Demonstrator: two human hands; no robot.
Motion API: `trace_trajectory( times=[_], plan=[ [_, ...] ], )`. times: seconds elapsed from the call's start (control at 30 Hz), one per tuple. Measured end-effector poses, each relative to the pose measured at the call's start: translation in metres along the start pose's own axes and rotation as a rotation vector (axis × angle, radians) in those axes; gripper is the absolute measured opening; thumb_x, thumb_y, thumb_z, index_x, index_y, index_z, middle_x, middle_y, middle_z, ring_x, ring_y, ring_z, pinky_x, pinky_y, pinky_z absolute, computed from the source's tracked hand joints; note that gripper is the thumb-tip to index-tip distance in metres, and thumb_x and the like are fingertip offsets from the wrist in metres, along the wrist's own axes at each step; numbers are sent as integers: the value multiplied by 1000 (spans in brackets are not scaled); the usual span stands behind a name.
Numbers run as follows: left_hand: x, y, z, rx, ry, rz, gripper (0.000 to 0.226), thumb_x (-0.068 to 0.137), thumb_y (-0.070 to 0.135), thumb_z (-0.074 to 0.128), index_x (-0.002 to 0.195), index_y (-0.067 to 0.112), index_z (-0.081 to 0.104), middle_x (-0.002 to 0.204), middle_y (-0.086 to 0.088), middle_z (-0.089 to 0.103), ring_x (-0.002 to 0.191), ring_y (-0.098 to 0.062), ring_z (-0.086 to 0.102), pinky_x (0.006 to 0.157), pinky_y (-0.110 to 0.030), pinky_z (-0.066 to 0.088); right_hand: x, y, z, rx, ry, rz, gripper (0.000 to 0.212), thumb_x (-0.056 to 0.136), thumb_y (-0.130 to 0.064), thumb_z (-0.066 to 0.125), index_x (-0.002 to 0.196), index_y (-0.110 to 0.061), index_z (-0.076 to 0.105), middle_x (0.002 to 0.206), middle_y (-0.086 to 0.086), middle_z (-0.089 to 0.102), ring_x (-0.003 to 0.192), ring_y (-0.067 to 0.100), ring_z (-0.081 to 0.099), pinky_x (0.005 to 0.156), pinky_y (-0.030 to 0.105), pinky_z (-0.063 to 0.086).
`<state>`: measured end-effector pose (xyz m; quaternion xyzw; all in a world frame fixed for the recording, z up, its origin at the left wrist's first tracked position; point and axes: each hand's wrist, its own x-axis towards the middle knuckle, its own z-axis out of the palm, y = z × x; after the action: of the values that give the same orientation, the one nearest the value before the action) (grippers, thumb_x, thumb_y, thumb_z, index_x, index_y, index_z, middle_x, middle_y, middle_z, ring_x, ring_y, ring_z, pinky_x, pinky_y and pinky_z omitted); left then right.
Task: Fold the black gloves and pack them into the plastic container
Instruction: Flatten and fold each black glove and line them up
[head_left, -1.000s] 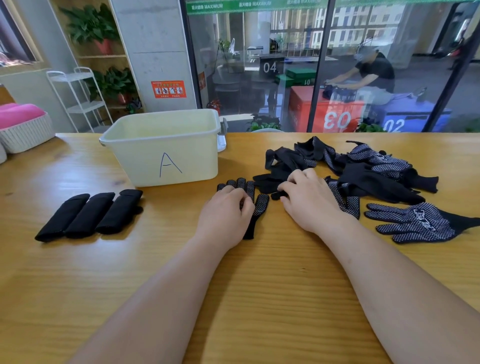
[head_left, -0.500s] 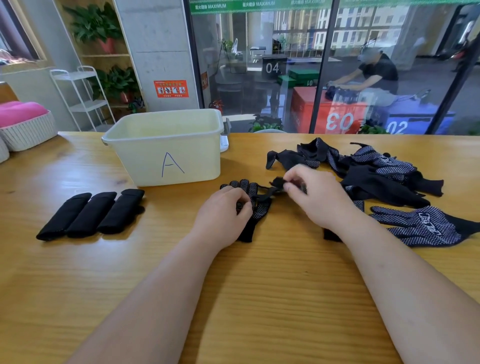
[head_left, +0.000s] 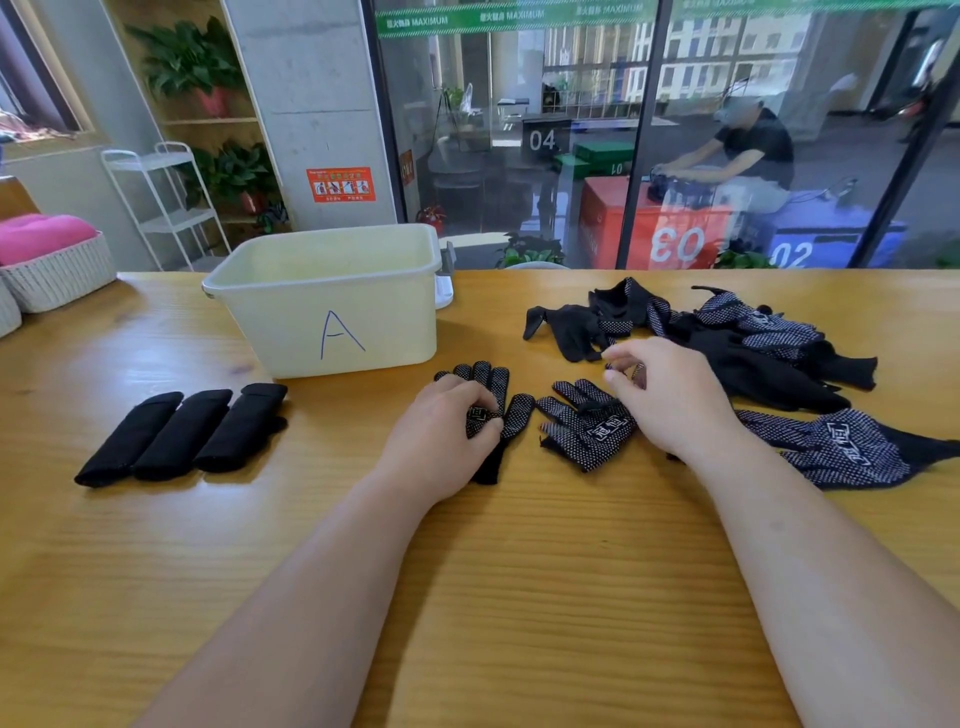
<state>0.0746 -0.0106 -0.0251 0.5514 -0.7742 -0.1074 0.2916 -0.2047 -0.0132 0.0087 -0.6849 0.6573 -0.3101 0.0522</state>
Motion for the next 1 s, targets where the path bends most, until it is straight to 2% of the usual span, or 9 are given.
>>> trace_trajectory(
  times=[0.13,0.27,0.37,0.43,0.53,0.67,0.8,0.9,1.0],
  plan=[
    [1,-2,-1,-8,-8,39,31,100,46,69,128,34,67,138,15,56,134,-7,46,106,-29,41,-11,8,-3,-260,-233,-43,61,101,-61,57,157,-42,43,163,-11,42,151,20,35,116,51,44],
    [1,2,-1,23,-83,49,45,103,52,62,145,34,60,157,16,48,148,-8,41,118,-30,35,-22,17,-3,-387,-384,82,75,102,-76,28,168,-43,14,177,-5,10,164,24,5,128,53,23],
    [-2,4,-2,52,-142,47,50,105,55,57,151,35,55,164,16,42,152,-9,36,122,-32,32,-34,9,-12,-321,-259,13,69,100,-76,32,160,-44,36,169,-8,30,158,22,17,121,51,33],
    [-4,4,-2,59,-150,50,52,105,56,56,152,36,53,165,16,41,154,-10,34,125,-35,32,-46,-2,-17,-180,-217,-54,56,93,-83,42,136,-50,58,143,-19,49,141,12,34,106,45,45],
    [-6,1,-2,76,-162,56,56,102,59,58,153,37,52,166,15,40,156,-11,31,127,-43,33,-61,-20,-13,-225,-296,-115,56,79,-93,54,114,-50,61,117,-24,48,118,4,40,90,38,48],
    [-8,-2,-1,72,-183,65,58,100,62,60,152,37,52,165,14,41,155,-11,32,127,-45,34,-60,-24,-1,-233,-204,-179,28,97,-59,64,119,-44,69,116,-19,55,116,9,50,89,37,52],
    [-9,-2,-2,33,-146,72,55,100,62,60,148,36,57,159,16,47,151,-10,37,124,-43,37,-59,-19,-5,182,-121,-102,17,105,-36,61,116,-39,74,105,-18,66,96,6,62,86,36,53],
    [-8,0,-4,10,-121,57,50,103,61,57,146,34,59,155,16,50,146,-9,42,122,-41,39,-56,-26,-16,386,-74,-54,20,110,-28,53,112,-37,70,89,-17,71,79,-2,64,70,22,48],
    [-8,2,-5,-5,-107,40,48,104,59,55,144,33,61,151,16,53,143,-9,44,119,-38,40,-48,-36,-28,552,-120,-44,22,111,-25,52,120,-34,70,103,-20,75,99,-4,68,81,18,50]
  ],
)
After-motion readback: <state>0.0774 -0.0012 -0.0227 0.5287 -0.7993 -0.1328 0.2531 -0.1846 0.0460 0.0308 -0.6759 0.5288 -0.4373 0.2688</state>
